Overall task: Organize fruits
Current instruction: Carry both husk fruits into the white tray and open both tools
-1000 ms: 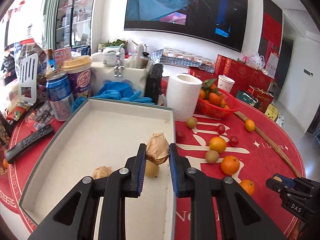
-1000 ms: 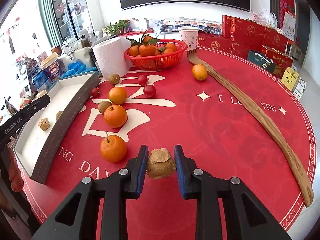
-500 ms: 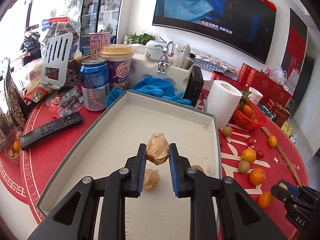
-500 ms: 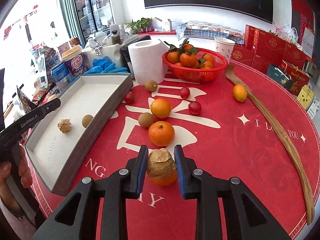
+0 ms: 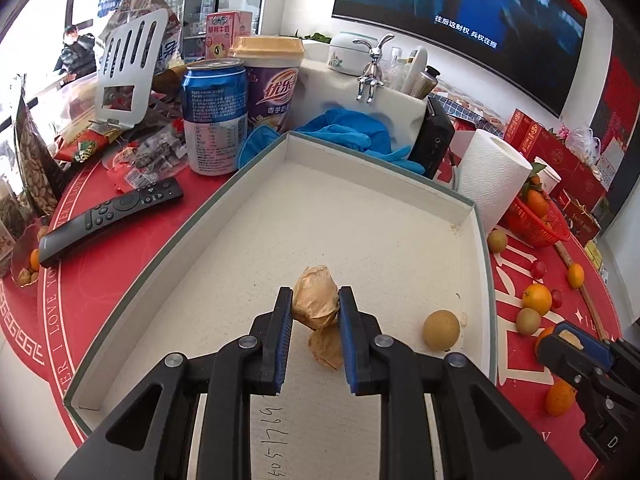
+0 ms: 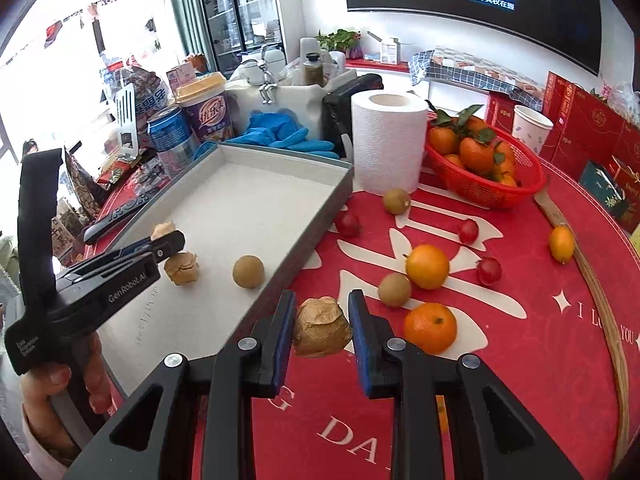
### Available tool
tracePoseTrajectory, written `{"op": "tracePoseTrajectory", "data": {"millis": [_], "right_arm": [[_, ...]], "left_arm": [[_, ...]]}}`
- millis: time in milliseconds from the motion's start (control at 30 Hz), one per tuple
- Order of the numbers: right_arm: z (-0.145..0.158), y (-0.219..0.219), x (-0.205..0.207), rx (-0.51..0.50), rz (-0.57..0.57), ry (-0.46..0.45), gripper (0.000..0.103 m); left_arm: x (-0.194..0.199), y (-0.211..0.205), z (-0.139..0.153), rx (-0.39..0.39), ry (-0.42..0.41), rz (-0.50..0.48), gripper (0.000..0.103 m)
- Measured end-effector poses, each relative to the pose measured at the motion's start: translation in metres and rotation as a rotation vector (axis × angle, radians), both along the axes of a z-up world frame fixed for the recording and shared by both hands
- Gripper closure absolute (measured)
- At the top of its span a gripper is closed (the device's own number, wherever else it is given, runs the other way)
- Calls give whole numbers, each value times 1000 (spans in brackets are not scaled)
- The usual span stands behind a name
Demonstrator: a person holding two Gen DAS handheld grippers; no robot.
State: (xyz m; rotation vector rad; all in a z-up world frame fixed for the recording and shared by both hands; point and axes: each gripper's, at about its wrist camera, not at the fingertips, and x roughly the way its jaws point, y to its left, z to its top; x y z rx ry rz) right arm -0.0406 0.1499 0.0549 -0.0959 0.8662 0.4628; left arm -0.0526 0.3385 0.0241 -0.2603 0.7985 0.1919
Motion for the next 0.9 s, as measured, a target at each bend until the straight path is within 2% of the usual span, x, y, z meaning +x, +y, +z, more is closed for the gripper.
{"op": "tracePoseTrajectory", "data": {"millis": [433,900], "right_arm": [[-12,58,22,-16,104,34,75],[-9,70,42,-31,102,32,75]], "left_arm": [[-2,5,-3,-5,6,25,79],[0,3,-4,-9,6,23,78]]}}
